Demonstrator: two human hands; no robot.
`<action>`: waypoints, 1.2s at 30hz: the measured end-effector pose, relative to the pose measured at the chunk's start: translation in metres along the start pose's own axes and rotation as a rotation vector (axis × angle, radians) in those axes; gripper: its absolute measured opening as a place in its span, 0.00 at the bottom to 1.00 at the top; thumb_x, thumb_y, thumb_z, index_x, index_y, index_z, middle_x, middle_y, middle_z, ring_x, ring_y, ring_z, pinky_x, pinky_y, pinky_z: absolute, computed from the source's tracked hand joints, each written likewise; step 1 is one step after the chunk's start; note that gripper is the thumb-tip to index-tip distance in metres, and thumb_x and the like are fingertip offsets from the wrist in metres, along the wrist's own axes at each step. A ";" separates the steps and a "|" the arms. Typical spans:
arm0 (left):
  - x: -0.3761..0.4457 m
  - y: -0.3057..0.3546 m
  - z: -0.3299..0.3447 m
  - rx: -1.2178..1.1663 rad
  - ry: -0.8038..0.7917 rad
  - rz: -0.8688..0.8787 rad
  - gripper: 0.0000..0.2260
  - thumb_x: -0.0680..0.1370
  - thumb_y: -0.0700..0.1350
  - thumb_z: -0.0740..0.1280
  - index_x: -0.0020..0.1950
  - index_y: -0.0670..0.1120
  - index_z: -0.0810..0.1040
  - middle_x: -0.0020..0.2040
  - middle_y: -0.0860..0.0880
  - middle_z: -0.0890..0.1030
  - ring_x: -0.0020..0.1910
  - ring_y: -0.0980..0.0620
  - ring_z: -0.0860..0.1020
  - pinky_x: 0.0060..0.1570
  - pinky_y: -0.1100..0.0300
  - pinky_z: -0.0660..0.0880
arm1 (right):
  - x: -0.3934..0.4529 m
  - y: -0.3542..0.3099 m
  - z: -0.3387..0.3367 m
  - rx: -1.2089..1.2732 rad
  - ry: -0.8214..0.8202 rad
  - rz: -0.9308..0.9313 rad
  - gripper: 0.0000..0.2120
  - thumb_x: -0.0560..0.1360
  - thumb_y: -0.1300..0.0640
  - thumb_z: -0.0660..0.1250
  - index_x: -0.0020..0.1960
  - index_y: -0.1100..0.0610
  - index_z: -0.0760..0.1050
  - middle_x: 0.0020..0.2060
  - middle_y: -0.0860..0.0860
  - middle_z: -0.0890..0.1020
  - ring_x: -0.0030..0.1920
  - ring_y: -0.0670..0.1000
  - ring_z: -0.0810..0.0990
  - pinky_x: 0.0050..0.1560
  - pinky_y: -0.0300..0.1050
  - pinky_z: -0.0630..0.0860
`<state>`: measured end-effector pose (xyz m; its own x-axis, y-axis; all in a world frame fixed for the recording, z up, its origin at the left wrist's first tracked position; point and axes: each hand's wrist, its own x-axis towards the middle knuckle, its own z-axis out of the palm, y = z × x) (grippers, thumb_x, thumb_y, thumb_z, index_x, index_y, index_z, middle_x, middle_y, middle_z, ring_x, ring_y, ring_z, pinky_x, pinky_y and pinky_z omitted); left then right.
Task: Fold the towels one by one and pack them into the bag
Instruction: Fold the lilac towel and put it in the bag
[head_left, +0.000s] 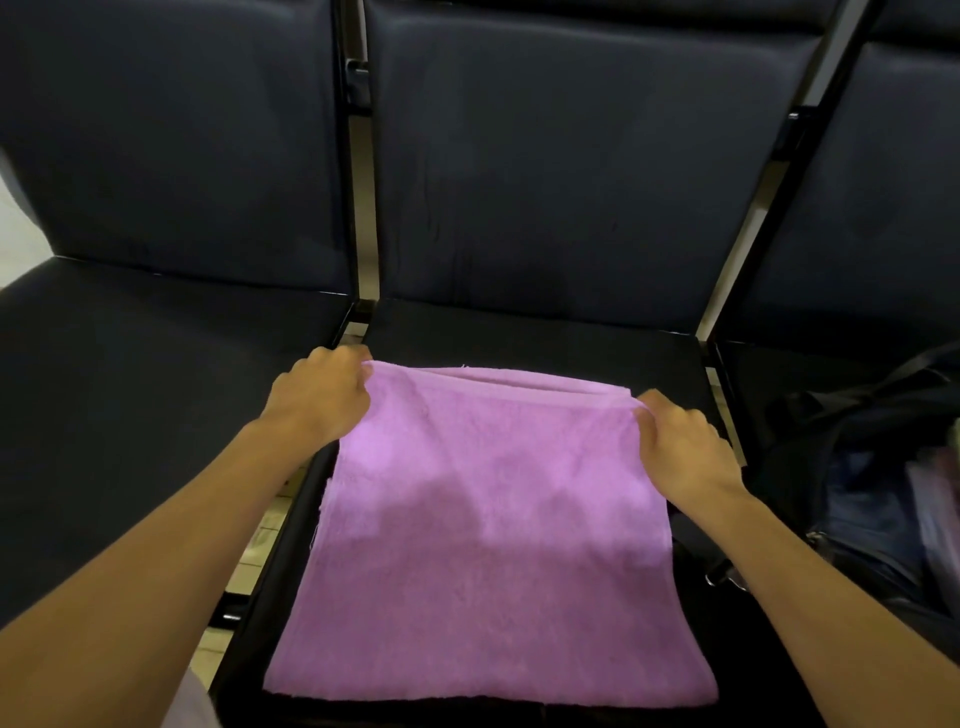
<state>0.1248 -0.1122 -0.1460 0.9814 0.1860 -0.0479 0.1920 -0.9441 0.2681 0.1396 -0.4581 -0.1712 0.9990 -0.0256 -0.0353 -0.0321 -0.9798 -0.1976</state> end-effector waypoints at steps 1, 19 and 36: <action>0.001 0.000 0.001 0.001 -0.005 -0.002 0.09 0.83 0.42 0.58 0.60 0.45 0.74 0.41 0.47 0.76 0.37 0.48 0.77 0.38 0.55 0.73 | 0.002 0.000 0.000 -0.006 -0.006 0.004 0.13 0.84 0.55 0.55 0.67 0.54 0.69 0.36 0.50 0.75 0.33 0.49 0.77 0.29 0.42 0.72; 0.014 0.007 0.012 0.007 -0.019 -0.064 0.09 0.82 0.39 0.59 0.61 0.44 0.73 0.44 0.45 0.75 0.40 0.46 0.77 0.40 0.52 0.75 | 0.014 -0.037 -0.005 0.294 0.013 0.156 0.10 0.83 0.58 0.57 0.60 0.58 0.73 0.45 0.54 0.77 0.45 0.55 0.78 0.45 0.52 0.78; 0.029 0.000 0.050 -0.021 -0.097 0.018 0.19 0.79 0.37 0.62 0.70 0.43 0.64 0.67 0.42 0.72 0.59 0.44 0.75 0.55 0.52 0.75 | 0.035 -0.012 0.048 0.338 -0.032 0.092 0.10 0.80 0.61 0.64 0.58 0.60 0.81 0.72 0.54 0.70 0.72 0.56 0.67 0.69 0.49 0.68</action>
<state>0.1533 -0.1201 -0.1955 0.9808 0.1408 -0.1352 0.1750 -0.9411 0.2894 0.1739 -0.4375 -0.2169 0.9902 -0.0997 -0.0978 -0.1357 -0.8523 -0.5051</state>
